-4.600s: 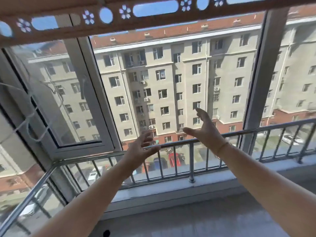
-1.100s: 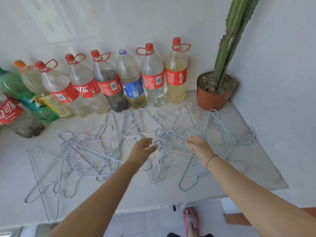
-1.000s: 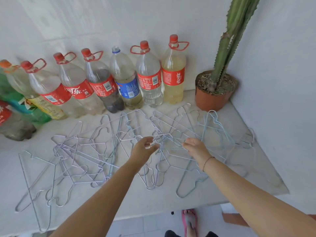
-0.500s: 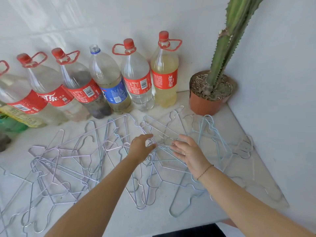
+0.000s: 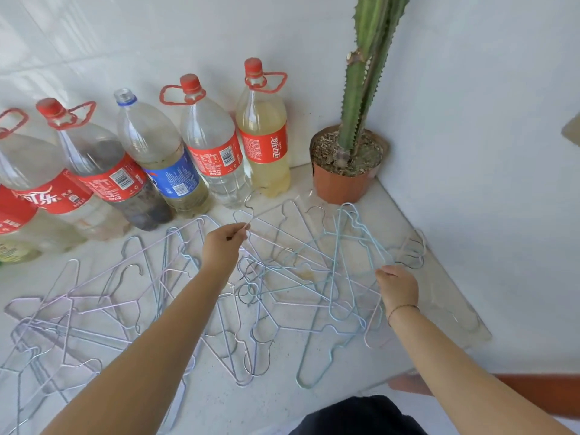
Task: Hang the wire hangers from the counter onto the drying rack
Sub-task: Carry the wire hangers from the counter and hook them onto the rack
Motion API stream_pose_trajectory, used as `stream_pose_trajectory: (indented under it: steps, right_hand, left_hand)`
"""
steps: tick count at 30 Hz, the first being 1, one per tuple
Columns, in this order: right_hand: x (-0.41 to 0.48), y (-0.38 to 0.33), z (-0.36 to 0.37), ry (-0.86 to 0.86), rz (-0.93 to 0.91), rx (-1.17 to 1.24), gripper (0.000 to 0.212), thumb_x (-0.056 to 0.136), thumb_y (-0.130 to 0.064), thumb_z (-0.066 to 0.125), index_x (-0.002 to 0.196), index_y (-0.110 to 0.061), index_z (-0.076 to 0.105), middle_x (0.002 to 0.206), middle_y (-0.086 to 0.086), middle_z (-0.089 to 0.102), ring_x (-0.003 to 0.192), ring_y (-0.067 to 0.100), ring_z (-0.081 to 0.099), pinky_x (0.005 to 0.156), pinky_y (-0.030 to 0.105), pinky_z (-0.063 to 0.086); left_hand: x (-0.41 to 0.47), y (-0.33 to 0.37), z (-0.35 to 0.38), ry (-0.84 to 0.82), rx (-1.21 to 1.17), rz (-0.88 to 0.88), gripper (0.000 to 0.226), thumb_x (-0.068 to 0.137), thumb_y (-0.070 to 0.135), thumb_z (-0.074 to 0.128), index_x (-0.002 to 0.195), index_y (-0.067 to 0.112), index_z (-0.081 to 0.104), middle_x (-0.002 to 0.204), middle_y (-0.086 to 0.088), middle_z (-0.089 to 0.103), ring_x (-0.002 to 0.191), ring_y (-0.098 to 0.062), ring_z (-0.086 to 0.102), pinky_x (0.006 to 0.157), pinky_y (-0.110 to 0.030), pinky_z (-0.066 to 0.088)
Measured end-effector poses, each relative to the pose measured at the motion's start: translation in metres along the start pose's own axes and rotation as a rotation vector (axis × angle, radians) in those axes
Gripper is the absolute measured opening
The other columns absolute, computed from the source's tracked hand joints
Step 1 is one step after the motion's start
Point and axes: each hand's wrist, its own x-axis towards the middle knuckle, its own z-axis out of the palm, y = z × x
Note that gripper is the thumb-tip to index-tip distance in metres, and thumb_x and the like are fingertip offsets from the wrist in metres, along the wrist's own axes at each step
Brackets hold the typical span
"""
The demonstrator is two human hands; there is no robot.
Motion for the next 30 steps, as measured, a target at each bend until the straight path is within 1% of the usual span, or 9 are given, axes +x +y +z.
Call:
stream_pose_trajectory:
  steps: [4, 7, 11, 14, 16, 18, 21, 25, 30]
  right_hand:
    - [0.018, 0.022, 0.001, 0.032, 0.067, -0.046, 0.041, 0.062, -0.030, 0.047, 0.062, 0.011, 0.053, 0.072, 0.035, 0.055, 0.061, 0.021, 0.044, 0.060, 0.028, 0.029]
    - [0.013, 0.008, 0.000, -0.051, 0.096, -0.187, 0.041, 0.081, -0.030, 0.049, 0.064, 0.007, 0.055, 0.073, 0.030, 0.055, 0.068, 0.028, 0.050, 0.060, 0.031, 0.029]
    - [0.013, 0.000, 0.000, -0.087, 0.151, -0.181, 0.042, 0.091, -0.028, 0.051, 0.087, 0.011, 0.065, 0.096, 0.030, 0.064, 0.091, 0.036, 0.061, 0.066, 0.030, 0.035]
    - [0.014, -0.006, -0.002, -0.095, 0.253, -0.037, 0.033, 0.086, -0.032, 0.060, 0.089, 0.001, 0.064, 0.082, 0.019, 0.059, 0.082, 0.029, 0.057, 0.078, 0.037, 0.045]
    - [0.016, -0.009, -0.002, -0.118, 0.350, 0.105, 0.032, 0.081, -0.032, 0.067, 0.095, -0.004, 0.058, 0.074, 0.010, 0.052, 0.071, 0.026, 0.052, 0.069, 0.035, 0.045]
    - [0.014, -0.013, 0.000, -0.163, 0.410, 0.239, 0.028, 0.081, -0.028, 0.069, 0.096, -0.009, 0.054, 0.074, 0.005, 0.050, 0.065, 0.015, 0.050, 0.049, 0.022, 0.046]
    - [0.010, -0.021, 0.001, -0.211, 0.447, 0.374, 0.016, 0.085, -0.022, 0.065, 0.090, -0.013, 0.052, 0.071, 0.003, 0.044, 0.058, 0.009, 0.043, 0.028, 0.009, 0.033]
    - [0.000, -0.028, 0.005, -0.337, 0.449, 0.596, 0.014, 0.092, -0.016, 0.054, 0.079, -0.012, 0.053, 0.073, 0.006, 0.055, 0.064, 0.012, 0.054, 0.052, 0.020, 0.047]
    - [-0.023, -0.043, 0.014, -0.382, 0.253, 0.660, 0.018, 0.095, -0.006, 0.042, 0.084, -0.016, 0.051, 0.072, 0.005, 0.057, 0.066, 0.011, 0.057, 0.059, 0.021, 0.044]
  left_hand:
    - [-0.009, 0.007, -0.005, 0.006, -0.102, -0.017, 0.019, 0.087, 0.013, 0.059, 0.098, 0.022, 0.071, 0.076, 0.007, 0.065, 0.071, -0.013, 0.055, 0.073, -0.026, 0.043]
    - [-0.022, 0.011, -0.008, -0.011, -0.138, -0.019, 0.022, 0.086, 0.012, 0.059, 0.103, 0.019, 0.071, 0.078, 0.008, 0.066, 0.072, -0.010, 0.056, 0.074, -0.022, 0.045]
    - [-0.037, 0.010, -0.013, -0.030, -0.194, -0.039, 0.021, 0.087, 0.012, 0.060, 0.105, 0.016, 0.071, 0.078, 0.005, 0.065, 0.069, -0.009, 0.055, 0.077, -0.024, 0.045]
    - [-0.047, 0.009, -0.016, -0.022, -0.229, -0.076, 0.022, 0.087, 0.010, 0.060, 0.105, 0.014, 0.070, 0.080, 0.006, 0.065, 0.070, -0.010, 0.054, 0.082, -0.027, 0.047]
    - [-0.055, 0.011, -0.018, -0.017, -0.246, -0.084, 0.022, 0.087, 0.008, 0.059, 0.106, 0.013, 0.070, 0.079, 0.005, 0.064, 0.069, -0.010, 0.053, 0.082, -0.027, 0.047]
    - [-0.063, 0.012, -0.020, -0.014, -0.262, -0.083, 0.022, 0.088, 0.006, 0.058, 0.107, 0.011, 0.069, 0.076, 0.004, 0.063, 0.067, -0.011, 0.052, 0.076, -0.023, 0.046]
    - [-0.072, 0.014, -0.024, -0.008, -0.284, -0.092, 0.018, 0.090, 0.008, 0.057, 0.104, 0.011, 0.068, 0.073, 0.000, 0.062, 0.065, -0.013, 0.051, 0.070, -0.021, 0.045]
    - [-0.083, 0.014, -0.032, 0.003, -0.304, -0.119, 0.014, 0.090, 0.014, 0.059, 0.100, 0.014, 0.069, 0.074, 0.001, 0.062, 0.065, -0.014, 0.049, 0.065, -0.021, 0.042]
    - [-0.105, 0.013, -0.045, 0.001, -0.337, -0.156, 0.019, 0.092, 0.008, 0.053, 0.103, 0.012, 0.068, 0.078, 0.001, 0.060, 0.066, -0.012, 0.048, 0.062, -0.020, 0.039]
